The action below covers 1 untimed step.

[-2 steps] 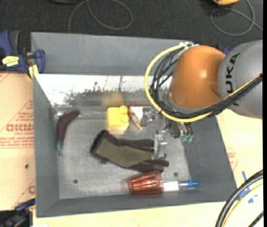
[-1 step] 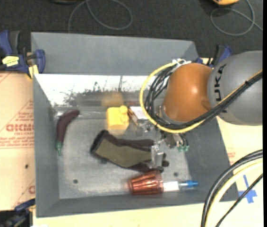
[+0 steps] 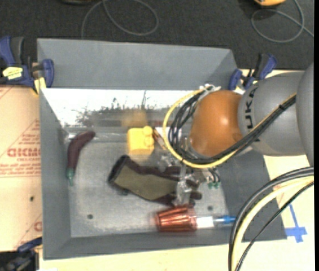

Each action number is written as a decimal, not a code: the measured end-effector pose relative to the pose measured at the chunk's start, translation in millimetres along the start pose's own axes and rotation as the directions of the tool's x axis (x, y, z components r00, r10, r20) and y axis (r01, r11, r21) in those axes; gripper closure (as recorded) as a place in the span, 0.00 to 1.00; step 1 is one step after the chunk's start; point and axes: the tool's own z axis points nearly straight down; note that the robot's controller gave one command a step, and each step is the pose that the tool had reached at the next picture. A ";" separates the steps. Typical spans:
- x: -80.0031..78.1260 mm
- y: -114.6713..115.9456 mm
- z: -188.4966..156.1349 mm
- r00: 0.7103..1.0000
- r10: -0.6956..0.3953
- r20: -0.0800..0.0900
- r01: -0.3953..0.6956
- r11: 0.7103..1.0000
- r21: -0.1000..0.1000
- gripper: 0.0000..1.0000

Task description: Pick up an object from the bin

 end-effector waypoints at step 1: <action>-6.8 -1.4 27.7 0.999 0.049 0.010 -0.049 0.999 -0.001 1.00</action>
Offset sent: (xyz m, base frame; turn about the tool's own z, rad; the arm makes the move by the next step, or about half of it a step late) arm 0.0000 0.0000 0.0000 0.0000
